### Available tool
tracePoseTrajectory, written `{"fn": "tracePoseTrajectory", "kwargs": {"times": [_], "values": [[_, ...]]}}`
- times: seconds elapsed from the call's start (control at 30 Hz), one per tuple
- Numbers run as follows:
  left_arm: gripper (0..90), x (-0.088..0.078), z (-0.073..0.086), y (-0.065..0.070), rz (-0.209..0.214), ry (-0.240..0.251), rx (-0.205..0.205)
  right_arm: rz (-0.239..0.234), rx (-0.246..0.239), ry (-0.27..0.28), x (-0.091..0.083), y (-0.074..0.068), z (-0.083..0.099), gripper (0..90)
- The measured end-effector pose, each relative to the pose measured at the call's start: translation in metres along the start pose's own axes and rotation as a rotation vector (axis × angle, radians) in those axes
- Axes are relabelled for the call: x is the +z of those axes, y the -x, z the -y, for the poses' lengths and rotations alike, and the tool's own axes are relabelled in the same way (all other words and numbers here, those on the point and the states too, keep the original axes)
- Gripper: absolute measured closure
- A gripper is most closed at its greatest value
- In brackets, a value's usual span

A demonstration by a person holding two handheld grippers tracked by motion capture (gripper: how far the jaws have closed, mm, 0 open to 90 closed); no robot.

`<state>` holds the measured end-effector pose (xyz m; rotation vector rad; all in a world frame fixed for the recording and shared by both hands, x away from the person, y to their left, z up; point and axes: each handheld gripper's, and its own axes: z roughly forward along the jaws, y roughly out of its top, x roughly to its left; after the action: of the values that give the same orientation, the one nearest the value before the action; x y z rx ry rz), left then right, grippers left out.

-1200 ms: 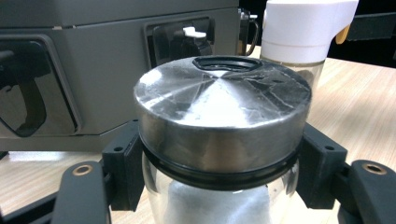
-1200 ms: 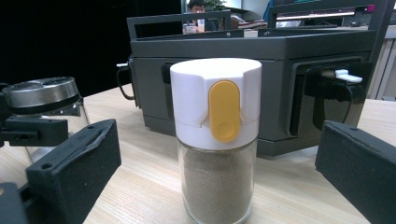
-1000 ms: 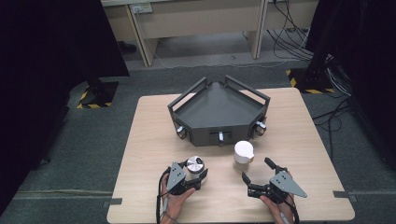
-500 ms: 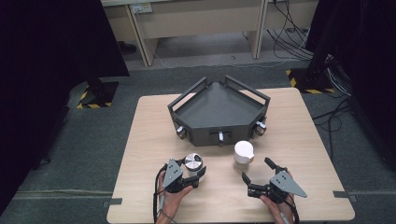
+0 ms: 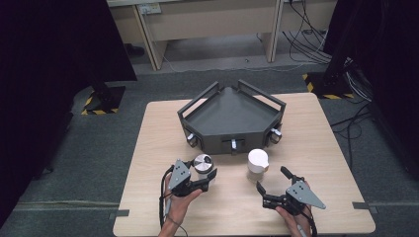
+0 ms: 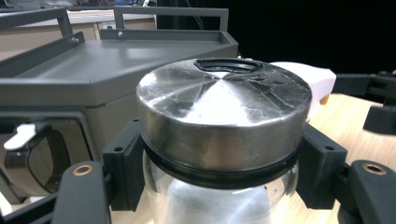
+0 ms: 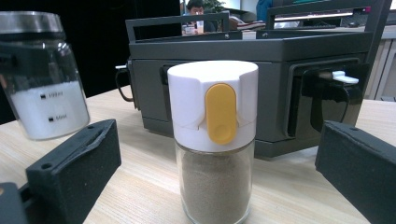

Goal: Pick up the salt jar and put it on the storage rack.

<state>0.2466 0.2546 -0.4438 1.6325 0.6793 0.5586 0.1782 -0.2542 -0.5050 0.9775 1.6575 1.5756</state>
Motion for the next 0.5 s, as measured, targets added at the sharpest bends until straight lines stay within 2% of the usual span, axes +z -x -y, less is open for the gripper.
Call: {"fn": "tracePoseTrajectory", "kwargs": {"times": [0.17, 0.5], "values": [[30.5, 0.002, -0.014, -0.002, 0.006, 0.003, 0.016, 0.000, 0.000, 0.000, 0.000, 0.000, 0.000, 0.3], [30.5, 0.010, -0.042, -0.010, 0.013, 0.014, 0.018, -0.001, 0.003, 0.003, -0.001, 0.000, 0.000, 0.3]]}}
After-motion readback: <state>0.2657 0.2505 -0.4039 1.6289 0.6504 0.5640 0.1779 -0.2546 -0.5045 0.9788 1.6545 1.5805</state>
